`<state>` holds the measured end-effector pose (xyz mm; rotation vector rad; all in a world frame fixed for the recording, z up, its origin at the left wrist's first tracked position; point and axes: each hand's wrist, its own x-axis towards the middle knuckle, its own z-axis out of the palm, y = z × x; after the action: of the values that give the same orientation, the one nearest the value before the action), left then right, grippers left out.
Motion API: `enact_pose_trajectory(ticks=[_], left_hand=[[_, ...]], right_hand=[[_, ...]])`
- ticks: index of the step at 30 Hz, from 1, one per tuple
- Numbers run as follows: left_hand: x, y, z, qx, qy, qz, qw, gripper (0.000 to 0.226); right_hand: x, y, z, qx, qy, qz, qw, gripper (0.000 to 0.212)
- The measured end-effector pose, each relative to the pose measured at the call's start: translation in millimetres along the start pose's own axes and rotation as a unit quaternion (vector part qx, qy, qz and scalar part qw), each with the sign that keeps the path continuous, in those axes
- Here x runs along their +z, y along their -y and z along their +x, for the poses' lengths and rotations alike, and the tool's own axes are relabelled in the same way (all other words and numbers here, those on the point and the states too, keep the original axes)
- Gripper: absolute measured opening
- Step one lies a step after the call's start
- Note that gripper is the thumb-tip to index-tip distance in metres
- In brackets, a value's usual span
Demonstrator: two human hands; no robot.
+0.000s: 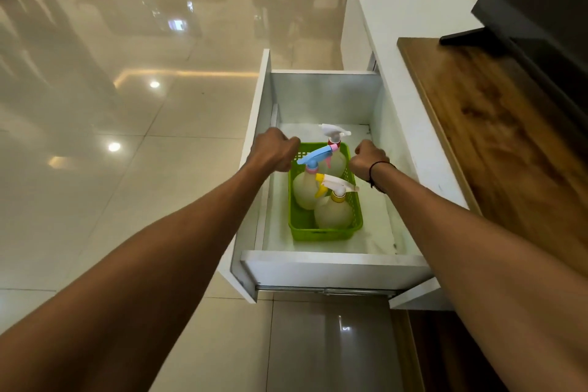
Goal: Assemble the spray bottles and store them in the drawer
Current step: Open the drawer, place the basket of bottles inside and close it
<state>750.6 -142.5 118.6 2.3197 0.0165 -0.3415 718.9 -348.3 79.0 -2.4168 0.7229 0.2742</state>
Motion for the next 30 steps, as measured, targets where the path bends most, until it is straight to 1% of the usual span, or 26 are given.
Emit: enact_pose_trajectory(ticks=[1, 3, 4, 5, 6, 7, 8, 9, 11, 12, 14, 19, 23, 27, 30], left_hand=[[-10, -2, -4, 0.033, -0.036, -0.012, 0.999, 0.035], [-31, -2, -8, 0.086, -0.129, -0.024, 0.988, 0.028], [-42, 1, -9, 0.096, -0.164, -0.035, 0.981, 0.024], [-52, 7, -10, 0.094, -0.181, -0.037, 0.978, 0.02], [-59, 17, -10, 0.081, -0.176, -0.032, 0.981, 0.02], [-65, 27, -12, 0.052, -0.15, -0.029, 0.987, 0.028], [-69, 38, -14, 0.013, -0.11, -0.046, 0.993, 0.038], [-72, 47, -18, -0.032, -0.063, -0.088, 0.994, 0.045], [-74, 56, -26, -0.099, 0.023, -0.183, 0.978, 0.049], [-74, 58, -28, -0.109, 0.039, -0.206, 0.972, 0.048], [-74, 57, -30, -0.104, 0.04, -0.228, 0.967, 0.045], [-58, 49, -37, -0.093, 0.035, -0.233, 0.967, 0.042], [-37, 39, -47, -0.087, 0.034, -0.269, 0.959, 0.043], [-13, 24, -59, -0.095, 0.061, -0.279, 0.954, 0.044], [0, 8, -71, -0.106, 0.091, -0.27, 0.953, 0.044]], right_hand=[[-2, 5, -9, -0.04, -0.054, -0.033, 0.997, 0.037], [-4, 18, -35, -0.126, -0.151, -0.049, 0.979, 0.028], [-3, 24, -52, -0.183, -0.186, -0.044, 0.964, 0.023], [0, 30, -69, -0.256, -0.209, -0.04, 0.943, 0.02], [5, 34, -87, -0.344, -0.216, -0.038, 0.913, 0.019], [11, 39, -107, -0.435, -0.201, -0.043, 0.877, 0.02], [20, 43, -126, -0.518, -0.169, -0.059, 0.836, 0.022], [29, 45, -143, -0.585, -0.134, -0.089, 0.795, 0.025], [48, 48, -166, -0.67, -0.075, -0.166, 0.72, 0.032], [55, 48, -174, -0.69, -0.049, -0.194, 0.696, 0.033], [61, 46, -181, -0.702, -0.016, -0.225, 0.675, 0.036], [51, 41, -180, -0.701, -0.001, -0.275, 0.658, 0.044], [39, 30, -181, -0.708, -0.014, -0.284, 0.646, 0.037], [20, 13, -178, -0.713, -0.022, -0.31, 0.628, 0.034], [6, -1, -175, -0.71, -0.02, -0.329, 0.622, 0.033]])
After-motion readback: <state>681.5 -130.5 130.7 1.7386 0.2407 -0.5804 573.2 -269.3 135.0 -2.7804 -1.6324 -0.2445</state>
